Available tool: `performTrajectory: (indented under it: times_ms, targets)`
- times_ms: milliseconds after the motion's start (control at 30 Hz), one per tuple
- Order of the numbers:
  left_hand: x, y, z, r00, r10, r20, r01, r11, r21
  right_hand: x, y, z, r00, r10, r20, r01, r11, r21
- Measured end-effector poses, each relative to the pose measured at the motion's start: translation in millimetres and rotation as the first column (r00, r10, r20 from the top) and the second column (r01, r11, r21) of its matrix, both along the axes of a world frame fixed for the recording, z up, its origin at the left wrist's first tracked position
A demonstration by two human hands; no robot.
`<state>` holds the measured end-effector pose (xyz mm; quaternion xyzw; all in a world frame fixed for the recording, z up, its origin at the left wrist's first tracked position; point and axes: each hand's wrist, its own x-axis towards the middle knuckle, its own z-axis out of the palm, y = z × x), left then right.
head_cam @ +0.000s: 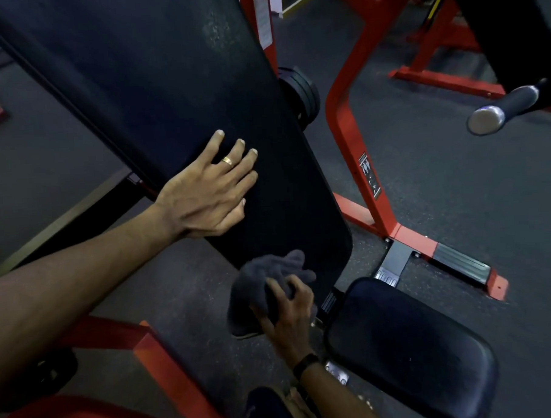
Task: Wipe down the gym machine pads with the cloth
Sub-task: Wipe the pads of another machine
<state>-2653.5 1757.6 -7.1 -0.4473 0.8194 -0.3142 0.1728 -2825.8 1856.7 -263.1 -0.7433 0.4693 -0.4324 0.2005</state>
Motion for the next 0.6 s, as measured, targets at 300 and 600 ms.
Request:
performTrajectory:
  times_ms: [300, 600]
  targets:
    - [-1.1, -0.3, -0.5, 1.0, 0.012, -0.001, -0.012, 1.0, 0.002, 57.3, -27.3, 70.1, 0.996, 0.054, 0.075, -0.037, 0.977, -0.212]
    - [0.8, -0.6, -3.7, 1.0, 0.005, -0.007, -0.005, 1.0, -0.015, 35.6, -34.2, 10.8, 0.999, -0.024, -0.027, 0.015, 0.958, -0.287]
